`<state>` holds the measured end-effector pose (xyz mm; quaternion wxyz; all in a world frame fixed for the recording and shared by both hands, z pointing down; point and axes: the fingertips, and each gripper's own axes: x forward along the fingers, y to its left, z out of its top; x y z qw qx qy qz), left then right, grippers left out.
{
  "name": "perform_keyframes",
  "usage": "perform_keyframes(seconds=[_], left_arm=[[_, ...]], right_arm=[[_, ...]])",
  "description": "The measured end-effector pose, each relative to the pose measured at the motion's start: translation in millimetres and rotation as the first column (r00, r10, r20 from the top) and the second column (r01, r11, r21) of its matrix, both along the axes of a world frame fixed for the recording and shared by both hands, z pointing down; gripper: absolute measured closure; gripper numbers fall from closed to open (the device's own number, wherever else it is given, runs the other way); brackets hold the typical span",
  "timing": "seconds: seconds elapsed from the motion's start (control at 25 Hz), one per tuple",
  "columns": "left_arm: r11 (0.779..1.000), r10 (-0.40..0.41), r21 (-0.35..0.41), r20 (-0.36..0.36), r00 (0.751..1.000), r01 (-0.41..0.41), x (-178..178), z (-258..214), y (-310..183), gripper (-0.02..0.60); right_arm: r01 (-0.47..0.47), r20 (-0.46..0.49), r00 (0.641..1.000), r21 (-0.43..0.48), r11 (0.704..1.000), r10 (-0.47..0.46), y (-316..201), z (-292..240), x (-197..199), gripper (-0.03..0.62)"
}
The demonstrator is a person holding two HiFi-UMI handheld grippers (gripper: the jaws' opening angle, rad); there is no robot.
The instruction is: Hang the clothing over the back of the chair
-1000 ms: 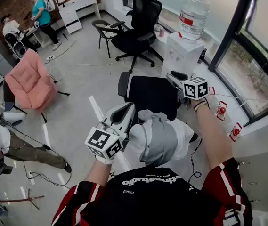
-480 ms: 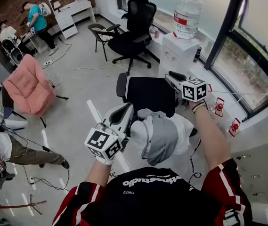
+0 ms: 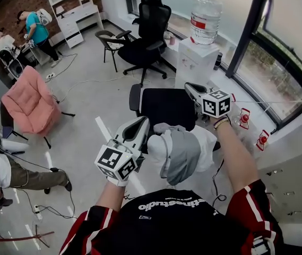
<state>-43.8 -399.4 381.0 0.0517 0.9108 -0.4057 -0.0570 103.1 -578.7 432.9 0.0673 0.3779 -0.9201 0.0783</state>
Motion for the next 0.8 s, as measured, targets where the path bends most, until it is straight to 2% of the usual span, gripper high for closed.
perform_keyframes(seconds=[0.4, 0.8], left_arm=[[1.0, 0.017, 0.007, -0.005, 1.0, -0.017, 3, -4, 5, 0.557], [0.999, 0.042, 0.01, -0.007, 0.999, -0.042, 5, -4, 22, 0.557]], right_arm=[[-0.08, 0.065, 0.995, 0.042, 0.996, 0.077, 27, -20, 8, 0.579], [-0.066, 0.061, 0.996, 0.096, 0.993, 0.06, 83, -42, -13, 0.579]])
